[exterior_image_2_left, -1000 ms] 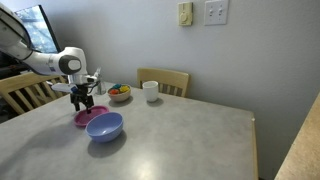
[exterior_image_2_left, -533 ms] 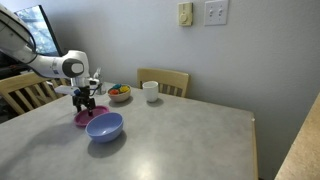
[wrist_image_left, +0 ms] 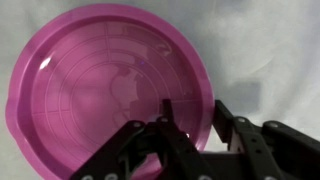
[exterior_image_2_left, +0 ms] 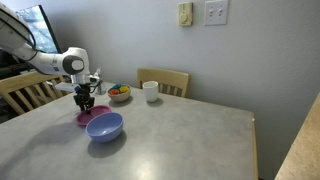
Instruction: Put the pink lid on the bowl
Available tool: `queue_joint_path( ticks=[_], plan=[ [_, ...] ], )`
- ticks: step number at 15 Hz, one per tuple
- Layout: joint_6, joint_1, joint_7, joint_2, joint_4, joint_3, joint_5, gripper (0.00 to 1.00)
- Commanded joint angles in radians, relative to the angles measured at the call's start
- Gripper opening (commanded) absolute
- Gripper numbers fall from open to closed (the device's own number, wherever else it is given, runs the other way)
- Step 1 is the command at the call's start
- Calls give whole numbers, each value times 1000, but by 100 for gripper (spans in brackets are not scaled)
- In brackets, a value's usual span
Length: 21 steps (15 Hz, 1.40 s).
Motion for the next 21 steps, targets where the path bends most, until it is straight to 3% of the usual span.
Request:
queue_joint_path(
  ticks=[1,3,5,11,21],
  plan=[
    [-15,-6,-35,21,18,-2,12,16],
    [-21,-6,-41,20,21,-1,10,4],
    [-28,-3,-47,19,25,-2,6,0],
    [-92,19,-42,-13,26,-7,-11,3],
    [-504,139,118,-133,100,-39,-141,3]
  ],
)
